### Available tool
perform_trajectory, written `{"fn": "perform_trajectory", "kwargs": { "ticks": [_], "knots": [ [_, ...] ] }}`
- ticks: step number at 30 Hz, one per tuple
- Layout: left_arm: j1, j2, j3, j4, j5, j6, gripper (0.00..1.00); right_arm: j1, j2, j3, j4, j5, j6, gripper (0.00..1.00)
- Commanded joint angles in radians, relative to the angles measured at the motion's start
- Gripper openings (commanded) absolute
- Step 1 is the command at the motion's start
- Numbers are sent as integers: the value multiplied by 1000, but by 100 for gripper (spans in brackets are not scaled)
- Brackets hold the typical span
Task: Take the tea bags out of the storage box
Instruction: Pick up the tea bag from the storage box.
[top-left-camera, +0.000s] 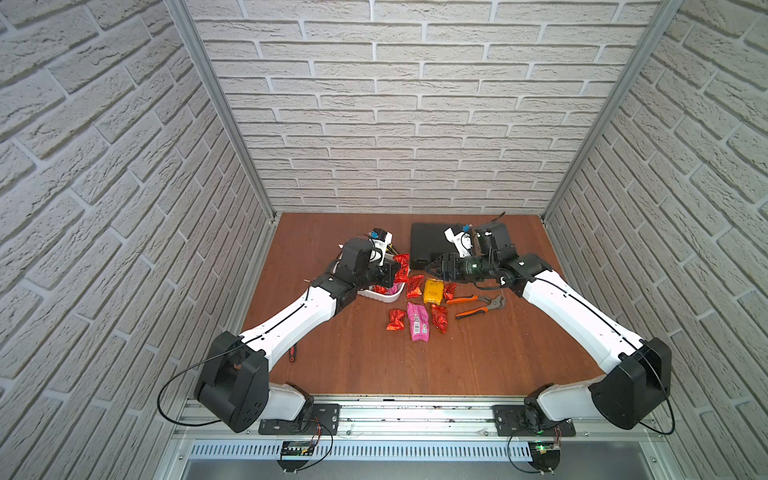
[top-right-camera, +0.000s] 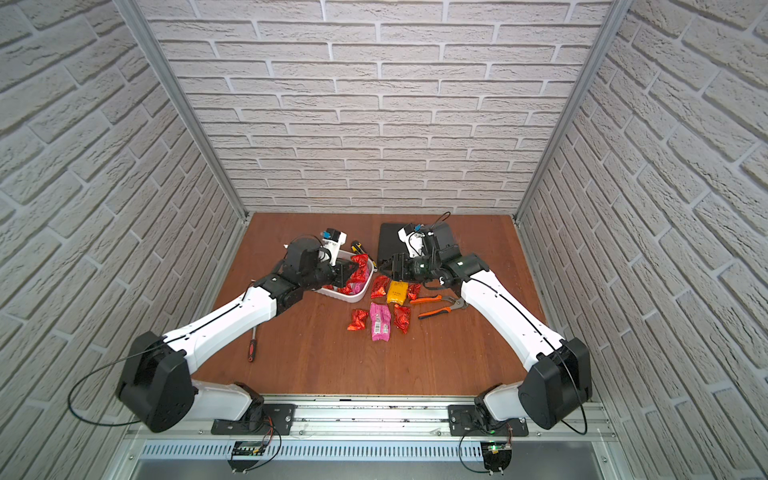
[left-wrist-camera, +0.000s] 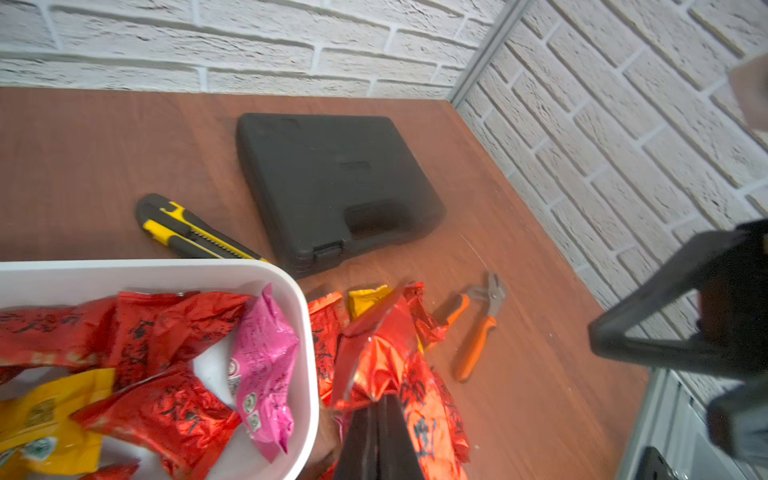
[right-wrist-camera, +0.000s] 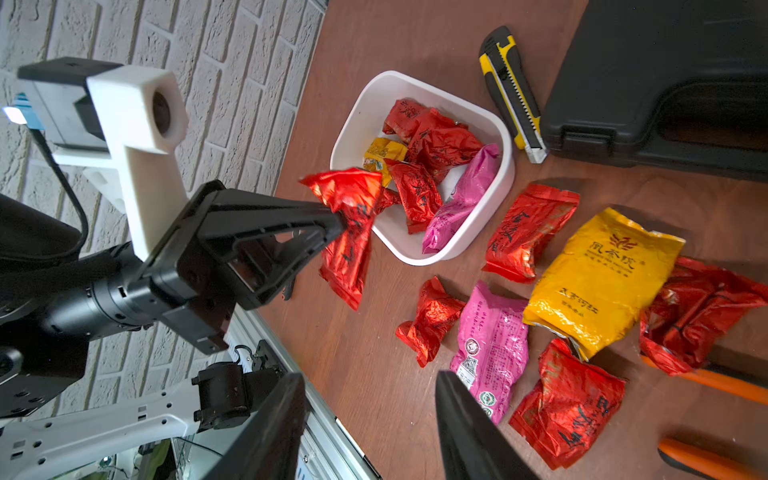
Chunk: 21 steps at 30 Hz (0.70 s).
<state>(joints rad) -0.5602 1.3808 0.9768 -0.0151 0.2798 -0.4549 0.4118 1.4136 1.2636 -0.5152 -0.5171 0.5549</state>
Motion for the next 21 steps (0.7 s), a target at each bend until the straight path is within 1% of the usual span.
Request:
{"fn": "perform_trajectory", "kwargs": {
  "ticks": [1, 6, 11, 15, 18, 21],
  "knots": [
    [-21, -25, -22, 107, 42, 17, 0, 17, 17, -9, 68, 27, 46, 59],
    [-43, -23, -25, 143, 63, 3, 0, 46, 53, -24, 145, 32, 104, 57],
    [-44, -29, -23, 152, 55, -18, 0, 66, 90, -30, 196, 11, 143, 44],
    [-44, -28, -25, 159, 63, -28, 0, 73, 111, -40, 243, -3, 167, 39],
    [-45, -34, -27, 155, 63, -32, 0, 76, 125, -36, 263, 0, 183, 32],
    [-46, -41, -35, 162, 54, -37, 0, 79, 138, -35, 291, -8, 196, 18]
  ]
}}
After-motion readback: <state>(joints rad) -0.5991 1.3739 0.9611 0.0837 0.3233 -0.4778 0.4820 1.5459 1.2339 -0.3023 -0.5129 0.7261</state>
